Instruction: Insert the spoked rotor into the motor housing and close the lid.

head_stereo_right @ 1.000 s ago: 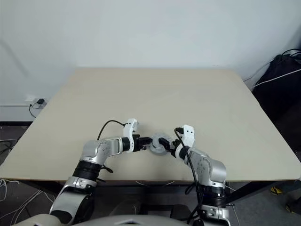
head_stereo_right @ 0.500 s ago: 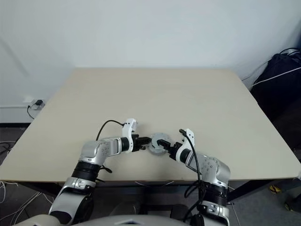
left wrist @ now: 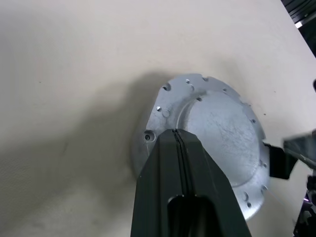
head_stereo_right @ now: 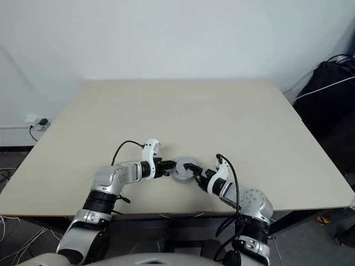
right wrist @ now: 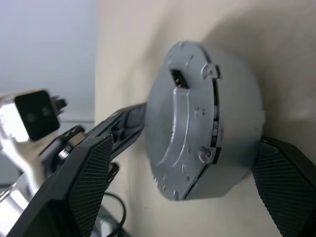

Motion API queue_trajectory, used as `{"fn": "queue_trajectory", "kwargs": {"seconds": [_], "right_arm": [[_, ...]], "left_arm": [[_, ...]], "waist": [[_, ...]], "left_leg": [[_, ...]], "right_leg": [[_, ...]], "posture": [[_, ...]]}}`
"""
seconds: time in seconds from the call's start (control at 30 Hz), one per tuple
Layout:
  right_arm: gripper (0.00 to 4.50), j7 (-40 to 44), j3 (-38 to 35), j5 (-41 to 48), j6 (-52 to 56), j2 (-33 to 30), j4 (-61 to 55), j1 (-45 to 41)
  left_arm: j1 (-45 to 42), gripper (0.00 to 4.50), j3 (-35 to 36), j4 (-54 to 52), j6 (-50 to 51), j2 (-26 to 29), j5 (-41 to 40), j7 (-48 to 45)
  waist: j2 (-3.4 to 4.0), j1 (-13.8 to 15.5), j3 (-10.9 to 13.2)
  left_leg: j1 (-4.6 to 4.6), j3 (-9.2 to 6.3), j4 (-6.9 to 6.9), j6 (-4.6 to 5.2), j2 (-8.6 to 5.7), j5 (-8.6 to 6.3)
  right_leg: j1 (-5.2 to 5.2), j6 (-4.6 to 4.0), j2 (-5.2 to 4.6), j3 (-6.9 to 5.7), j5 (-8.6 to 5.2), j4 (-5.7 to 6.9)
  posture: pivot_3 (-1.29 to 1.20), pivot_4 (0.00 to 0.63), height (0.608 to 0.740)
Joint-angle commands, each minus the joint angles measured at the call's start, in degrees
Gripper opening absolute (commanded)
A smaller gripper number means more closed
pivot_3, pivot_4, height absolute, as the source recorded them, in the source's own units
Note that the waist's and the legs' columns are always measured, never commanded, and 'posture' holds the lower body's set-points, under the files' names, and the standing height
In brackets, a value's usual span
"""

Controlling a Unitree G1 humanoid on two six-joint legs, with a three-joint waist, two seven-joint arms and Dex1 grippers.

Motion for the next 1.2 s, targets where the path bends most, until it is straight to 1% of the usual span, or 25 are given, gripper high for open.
{"fn": "queue_trajectory", "kwargs": {"seconds": [0.03,0.13,0.17,0.27,0.33,0.4,0.43,0.47,0.53,0.57,0.6,1.03,1.1,1.2], "right_arm": [[4.48,2.3,3.1,2.7,-0.9,2.0,0.0,-1.2],[4.48,0.8,2.8,2.0,-2.5,2.5,0.3,-1.0],[4.3,0.7,2.8,2.1,-2.7,2.5,0.2,-0.9],[3.66,0.1,2.6,2.6,-3.1,2.6,-0.3,-0.7],[2.94,-0.2,2.3,3.1,-3.1,2.4,-0.6,-0.5],[2.31,-0.4,2.0,3.5,-3.0,2.1,-0.9,-0.4],[2.06,-0.5,1.9,3.8,-2.9,2.0,-1.1,-0.3],[1.84,-0.6,1.8,4.2,-2.8,1.8,-1.3,-0.2],[1.69,-0.8,1.9,4.8,-2.5,1.5,-1.8,0.1],[1.38,-0.9,1.9,5.0,-2.4,1.5,-2.0,0.3],[1.25,-1.0,2.0,5.1,-2.3,1.3,-2.2,0.5],[1.25,-2.4,2.7,5.5,-1.9,0.7,-2.5,1.7],[1.25,-2.7,2.6,5.6,-2.2,0.9,-2.6,1.8],[1.25,-3.1,2.0,6.1,-2.6,1.0,-3.0,2.1]], "left_arm": [[1.0,0.0,-2.4,0.6,1.2,-1.3,0.3,-0.4],[1.1,0.0,-2.3,0.5,1.3,-1.3,0.4,-0.4],[1.1,0.0,-2.3,0.5,1.3,-1.4,0.4,-0.4],[1.1,0.0,-2.2,0.6,1.2,-1.4,0.5,-0.5],[1.1,0.0,-2.2,0.6,1.2,-1.5,0.6,-0.5],[1.1,0.0,-2.2,0.7,1.2,-1.6,0.7,-0.6],[1.1,0.0,-2.2,0.8,1.1,-1.6,0.8,-0.7],[1.0,0.0,-2.1,0.8,1.1,-1.7,0.9,-0.7],[1.0,0.0,-2.0,0.9,1.1,-1.8,1.1,-0.9],[1.0,0.0,-1.9,0.9,1.1,-1.9,1.2,-0.9],[1.0,0.0,-1.8,0.9,1.1,-1.9,1.3,-1.0],[2.0,0.0,-0.8,-0.4,0.8,-2.5,1.0,-0.4],[2.8,0.0,0.3,-1.8,-0.3,-3.0,0.9,0.6],[4.9,0.0,5.1,-6.0,-2.7,-5.4,-0.5,4.2]], "waist": [[0.0,-0.2,0.0],[0.01,-0.5,0.0],[0.01,-0.5,0.0],[0.03,-0.5,0.0],[0.02,-0.5,0.0],[0.05,-0.6,0.0],[0.07,-0.6,0.0],[0.07,-0.5,0.0],[0.08,-0.4,0.0],[0.09,-0.4,0.0],[0.1,-0.5,0.0],[0.12,-0.3,0.0],[0.12,-0.3,0.0],[0.11,-0.3,0.0]], "left_leg": [[0.0,0.01,-0.02,0.0,0.0,0.0],[0.01,0.01,-0.06,-0.01,0.0,0.0],[0.01,0.01,-0.06,-0.02,0.0,0.0],[0.0,0.01,-0.05,-0.02,0.0,0.01],[0.0,0.01,-0.05,-0.02,-0.01,0.01],[0.0,0.01,-0.06,-0.03,-0.01,0.01],[0.01,0.01,-0.07,-0.03,-0.01,0.01],[0.01,0.01,-0.07,-0.03,-0.01,0.01],[0.01,0.01,-0.06,-0.03,-0.01,0.01],[-0.02,0.0,-0.06,-0.03,-0.01,0.01],[-0.02,0.01,-0.05,-0.03,-0.01,0.01],[-0.02,0.01,-0.06,-0.03,-0.03,0.01],[-0.03,0.01,-0.07,-0.03,-0.03,0.01],[-0.06,0.01,-0.09,-0.03,-0.03,0.01]], "right_leg": [[-0.02,0.0,0.0,0.02,0.0,0.0],[-0.03,0.0,0.01,0.03,0.0,0.01],[-0.03,0.0,0.01,0.03,0.0,0.01],[-0.03,0.02,0.0,0.03,0.01,0.01],[-0.03,0.02,0.0,0.03,0.01,0.0],[-0.05,0.01,0.01,0.04,0.01,0.0],[-0.05,0.01,0.02,0.06,0.01,0.01],[-0.04,0.01,0.02,0.05,0.01,0.01],[-0.03,0.02,0.01,0.05,0.01,0.01],[-0.04,0.02,-0.01,0.03,0.01,0.01],[-0.04,0.02,-0.01,0.04,0.01,0.0],[-0.04,0.02,-0.03,0.04,0.01,-0.01],[-0.04,0.01,-0.03,0.04,0.01,-0.02],[-0.07,0.01,-0.03,0.05,0.01,-0.03]], "posture": [[0.0,0.0,0.74],[0.0,0.0,0.74],[0.0,0.0,0.74],[0.0,0.0,0.74],[0.0,0.0,0.74],[0.0,0.0,0.74],[0.0,0.0,0.74],[0.0,0.0,0.74],[0.0,0.0,0.74],[0.0,0.0,0.74],[0.0,0.0,0.74],[0.0,0.0,0.74],[0.0,0.0,0.74],[0.0,0.0,0.74]]}}
